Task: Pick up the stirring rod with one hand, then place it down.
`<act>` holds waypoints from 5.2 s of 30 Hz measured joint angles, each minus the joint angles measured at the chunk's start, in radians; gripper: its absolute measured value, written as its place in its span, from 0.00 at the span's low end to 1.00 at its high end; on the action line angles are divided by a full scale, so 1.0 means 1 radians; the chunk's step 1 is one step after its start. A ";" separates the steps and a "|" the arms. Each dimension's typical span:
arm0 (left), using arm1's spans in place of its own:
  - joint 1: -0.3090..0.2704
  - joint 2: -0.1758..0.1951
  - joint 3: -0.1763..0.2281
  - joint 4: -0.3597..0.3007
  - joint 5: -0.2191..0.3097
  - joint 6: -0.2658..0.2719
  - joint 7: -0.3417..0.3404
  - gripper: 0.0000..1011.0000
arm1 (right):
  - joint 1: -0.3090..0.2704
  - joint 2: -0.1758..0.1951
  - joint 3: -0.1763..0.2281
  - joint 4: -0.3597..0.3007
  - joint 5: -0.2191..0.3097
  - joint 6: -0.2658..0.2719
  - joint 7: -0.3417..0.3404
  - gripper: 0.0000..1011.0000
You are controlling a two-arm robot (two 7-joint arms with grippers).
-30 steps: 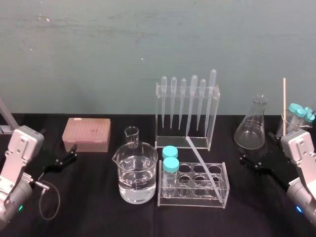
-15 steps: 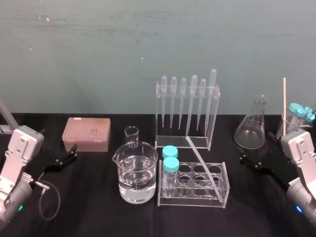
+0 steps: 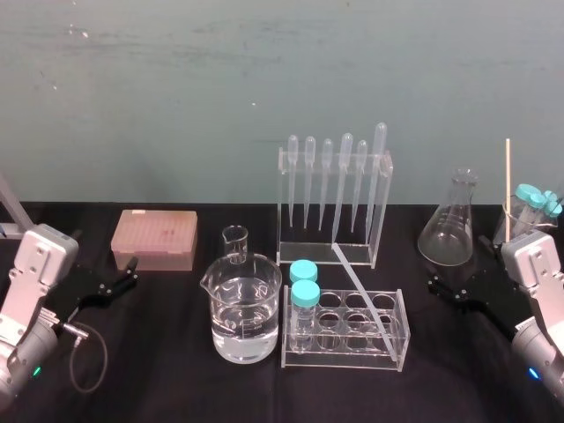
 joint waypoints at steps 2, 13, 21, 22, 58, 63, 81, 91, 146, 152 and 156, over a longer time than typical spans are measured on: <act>0.000 0.000 0.000 0.000 0.000 0.000 0.000 0.99 | 0.000 0.000 0.000 0.000 0.000 0.000 0.000 0.99; 0.000 0.000 0.000 0.000 0.000 0.000 0.000 0.99 | -0.026 -0.012 0.046 -0.009 -0.024 -0.197 -0.002 0.99; 0.000 0.000 0.000 0.000 0.000 0.000 0.000 0.99 | -0.005 -0.017 0.027 -0.026 -0.019 -0.366 0.125 0.99; 0.000 0.000 0.000 0.000 0.000 0.000 0.000 0.99 | 0.002 -0.018 0.018 -0.027 -0.012 -0.390 0.159 0.99; 0.000 0.000 0.000 0.000 0.000 0.000 0.000 0.99 | 0.179 -0.095 -0.065 0.127 0.366 0.062 0.650 0.99; 0.000 0.000 0.000 0.000 0.000 0.000 0.000 0.99 | 0.179 -0.097 -0.061 0.126 0.356 0.078 0.636 0.99; 0.000 0.000 0.000 0.000 0.000 0.000 0.000 0.99 | 0.177 -0.095 -0.062 0.125 0.357 0.071 0.639 0.96; 0.000 0.000 0.000 0.000 0.000 0.000 0.000 0.99 | 0.177 -0.095 -0.062 0.125 0.357 0.069 0.640 0.73; 0.000 0.000 0.000 0.000 0.000 0.000 0.000 0.99 | 0.149 -0.202 0.121 0.132 0.435 -0.295 0.700 0.07; 0.000 0.000 0.000 0.000 0.000 0.000 0.000 0.99 | 0.151 -0.222 0.144 0.172 0.460 -0.353 0.763 0.07; 0.000 0.000 0.000 0.000 0.000 0.000 0.000 0.99 | 0.154 -0.227 0.148 0.209 0.465 -0.365 0.799 0.07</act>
